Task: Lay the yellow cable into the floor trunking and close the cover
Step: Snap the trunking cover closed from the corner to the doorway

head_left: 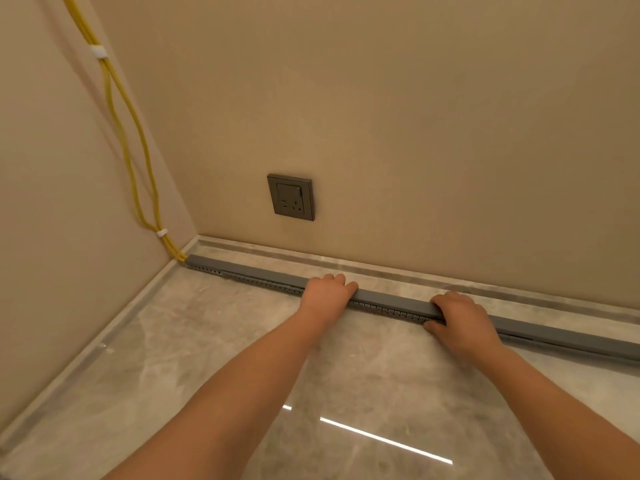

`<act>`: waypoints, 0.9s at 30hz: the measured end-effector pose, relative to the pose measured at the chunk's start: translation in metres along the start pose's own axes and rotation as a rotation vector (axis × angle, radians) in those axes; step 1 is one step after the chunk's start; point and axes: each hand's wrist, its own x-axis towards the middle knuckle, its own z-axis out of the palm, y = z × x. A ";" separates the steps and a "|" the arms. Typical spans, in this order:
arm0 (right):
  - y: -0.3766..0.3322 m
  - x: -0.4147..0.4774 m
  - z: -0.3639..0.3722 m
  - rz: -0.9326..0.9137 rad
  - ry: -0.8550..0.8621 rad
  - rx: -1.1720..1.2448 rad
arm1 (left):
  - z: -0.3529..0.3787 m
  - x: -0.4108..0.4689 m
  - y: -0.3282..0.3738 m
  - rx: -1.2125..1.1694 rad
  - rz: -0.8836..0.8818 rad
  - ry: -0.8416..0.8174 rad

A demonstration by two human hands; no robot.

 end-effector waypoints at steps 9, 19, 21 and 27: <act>-0.009 0.032 -0.004 0.091 0.074 -0.158 | 0.002 0.035 -0.021 -0.024 0.022 0.042; -0.006 0.048 -0.002 0.131 0.075 -0.125 | 0.004 0.055 -0.023 -0.005 0.029 0.076; -0.006 0.051 -0.001 0.135 0.073 -0.127 | 0.004 0.057 -0.023 0.005 0.030 0.078; -0.007 0.052 0.003 0.138 0.065 -0.134 | 0.005 0.058 -0.021 0.017 0.025 0.068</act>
